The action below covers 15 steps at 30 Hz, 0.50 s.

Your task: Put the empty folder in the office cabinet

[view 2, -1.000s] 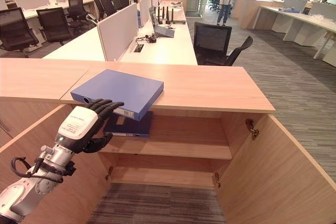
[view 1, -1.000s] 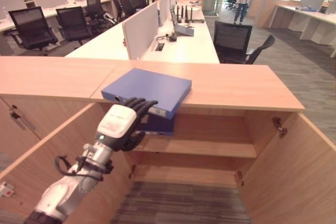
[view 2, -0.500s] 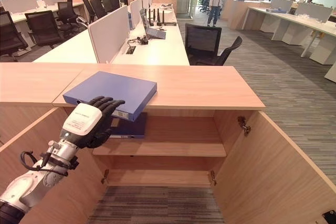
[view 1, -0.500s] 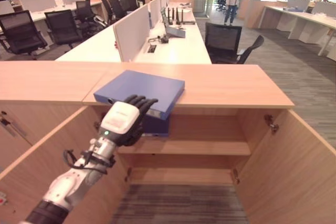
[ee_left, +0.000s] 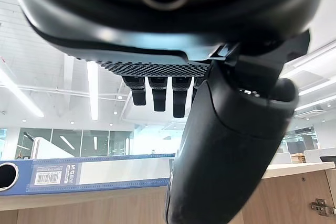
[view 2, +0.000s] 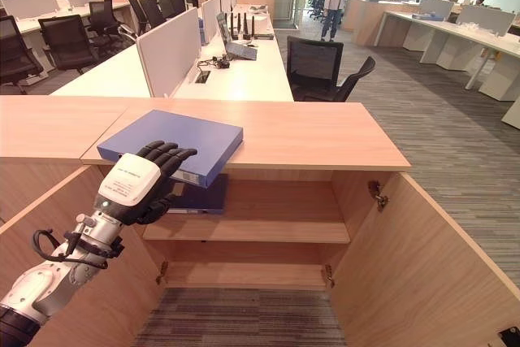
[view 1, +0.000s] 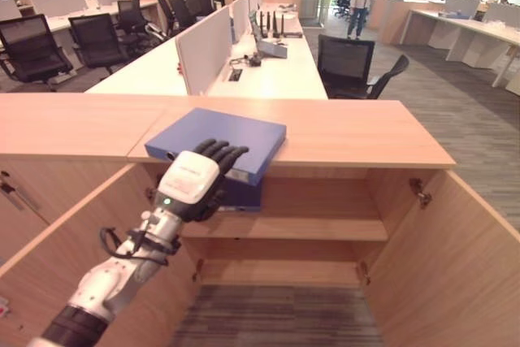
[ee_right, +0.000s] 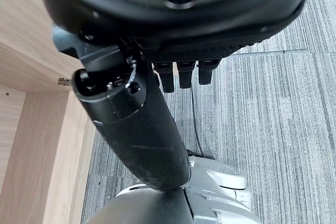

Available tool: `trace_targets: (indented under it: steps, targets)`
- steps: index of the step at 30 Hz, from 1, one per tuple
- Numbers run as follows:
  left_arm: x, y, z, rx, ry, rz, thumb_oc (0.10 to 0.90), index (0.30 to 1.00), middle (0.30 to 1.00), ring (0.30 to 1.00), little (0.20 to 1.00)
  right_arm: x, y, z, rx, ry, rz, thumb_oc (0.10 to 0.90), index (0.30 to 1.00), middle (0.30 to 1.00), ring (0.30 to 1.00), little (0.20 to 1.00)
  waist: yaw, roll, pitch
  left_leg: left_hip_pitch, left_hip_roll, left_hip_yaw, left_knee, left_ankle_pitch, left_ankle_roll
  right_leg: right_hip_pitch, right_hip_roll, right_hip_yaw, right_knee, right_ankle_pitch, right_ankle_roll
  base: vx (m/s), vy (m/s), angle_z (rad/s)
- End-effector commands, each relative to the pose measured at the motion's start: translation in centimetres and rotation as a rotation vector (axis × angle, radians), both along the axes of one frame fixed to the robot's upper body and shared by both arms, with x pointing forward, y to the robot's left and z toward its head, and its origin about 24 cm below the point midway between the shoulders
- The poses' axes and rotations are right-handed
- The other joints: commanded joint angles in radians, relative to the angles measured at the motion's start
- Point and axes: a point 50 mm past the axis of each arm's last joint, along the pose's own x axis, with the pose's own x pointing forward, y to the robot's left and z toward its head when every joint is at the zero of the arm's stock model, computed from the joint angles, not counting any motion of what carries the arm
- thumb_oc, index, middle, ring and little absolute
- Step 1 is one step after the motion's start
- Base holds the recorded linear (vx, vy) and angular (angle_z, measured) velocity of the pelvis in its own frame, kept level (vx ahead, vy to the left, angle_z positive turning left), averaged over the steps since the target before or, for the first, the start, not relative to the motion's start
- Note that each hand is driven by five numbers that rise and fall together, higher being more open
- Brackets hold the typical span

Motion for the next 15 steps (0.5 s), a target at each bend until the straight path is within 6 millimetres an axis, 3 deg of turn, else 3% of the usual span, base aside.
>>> trace_targets:
  steps: [1,15]
  targets:
    - [2.4,-1.2,6.3,-0.073,-0.283,-0.054,0.800,0.900,0.900,0.900,0.900,3.9,0.9,0.4,0.011,-0.104,0.059,0.800,0.900,0.900,0.900,0.900,-0.017,-0.013,-0.002,-0.006,-0.003,-0.036,-0.002,-0.053,-0.022,0.102,-0.035,-0.010,0.008,-0.083,0.076,0.00,0.000,0.00]
    - [4.3,-1.7,6.9,-0.026,-0.293,-0.037,0.800,0.900,0.900,0.900,0.900,3.9,0.8,0.4,0.011,-0.101,0.079,0.800,0.900,0.900,0.900,0.900,-0.033,-0.015,-0.007,0.003,-0.002,-0.030,-0.002,-0.057,-0.022,0.105,-0.033,-0.003,0.008,-0.084,0.077,0.00,0.000,-0.01]
